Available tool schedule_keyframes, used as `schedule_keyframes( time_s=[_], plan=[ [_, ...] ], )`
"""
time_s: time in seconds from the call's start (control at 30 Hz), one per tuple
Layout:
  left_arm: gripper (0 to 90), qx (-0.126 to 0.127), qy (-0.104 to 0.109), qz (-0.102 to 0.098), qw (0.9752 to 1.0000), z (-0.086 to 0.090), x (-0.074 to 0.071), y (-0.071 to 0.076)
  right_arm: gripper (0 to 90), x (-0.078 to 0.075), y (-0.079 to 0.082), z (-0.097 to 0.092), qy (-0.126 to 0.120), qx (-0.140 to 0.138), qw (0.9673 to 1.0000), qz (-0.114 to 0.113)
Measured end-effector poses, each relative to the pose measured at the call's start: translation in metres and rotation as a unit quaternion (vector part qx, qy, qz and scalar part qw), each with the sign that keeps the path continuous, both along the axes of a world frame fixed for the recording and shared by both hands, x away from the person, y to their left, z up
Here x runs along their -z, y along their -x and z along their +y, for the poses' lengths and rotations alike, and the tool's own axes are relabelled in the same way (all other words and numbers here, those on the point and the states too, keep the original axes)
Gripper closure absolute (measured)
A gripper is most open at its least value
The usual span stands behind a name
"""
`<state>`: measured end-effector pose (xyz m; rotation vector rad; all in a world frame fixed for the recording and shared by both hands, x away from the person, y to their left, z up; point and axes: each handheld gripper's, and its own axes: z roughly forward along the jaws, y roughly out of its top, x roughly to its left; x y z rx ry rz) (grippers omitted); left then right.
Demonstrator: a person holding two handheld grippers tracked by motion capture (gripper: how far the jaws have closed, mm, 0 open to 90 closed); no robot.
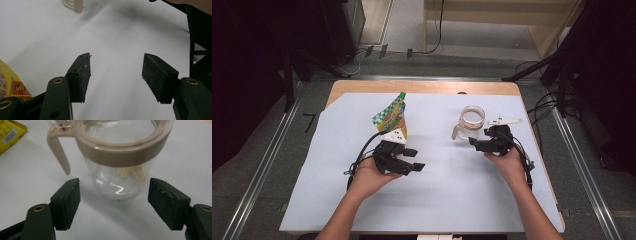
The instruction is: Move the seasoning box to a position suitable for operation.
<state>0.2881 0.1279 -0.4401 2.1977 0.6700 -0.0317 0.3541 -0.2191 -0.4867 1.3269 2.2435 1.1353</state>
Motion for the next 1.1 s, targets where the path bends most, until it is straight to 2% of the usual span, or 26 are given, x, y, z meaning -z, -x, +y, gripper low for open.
schedule_keyframes(
  time_s=[0.03,0.17,0.33,0.47,0.63,0.9,1.1],
  plan=[
    [40.5,0.001,0.0,0.001,1.0,0.0,0.0,0.0,23.6,0.002,-0.005,0.001,-0.011,0.001,0.9999,-0.003],
    [40.4,0.001,0.001,0.002,1.0,-0.001,0.001,0.0,20.7,0.006,-0.012,0.005,-0.003,0.005,1.0,-0.005],
    [40.1,0.01,0.002,0.001,0.9999,-0.002,0.001,0.001,13.5,0.011,-0.023,0.01,-0.025,0.005,0.9994,-0.023],
    [40.0,0.011,0.001,0.003,0.9999,-0.004,0.002,0.001,11.2,0.018,-0.027,0.015,-0.034,0.011,0.9984,-0.044],
    [39.7,0.015,-0.005,0.001,0.9999,-0.003,0.002,0.001,9.9,0.022,-0.032,0.023,-0.033,0.022,0.9969,-0.069],
    [39.7,0.014,-0.001,0.002,0.9999,-0.002,0.002,0.001,9.6,0.026,-0.041,0.028,-0.041,0.024,0.9965,-0.069],
    [39.7,0.013,0.001,0.003,0.9999,-0.001,0.002,0.0,11.1,0.025,-0.039,0.029,-0.031,0.028,0.9963,-0.075]
  ],
)
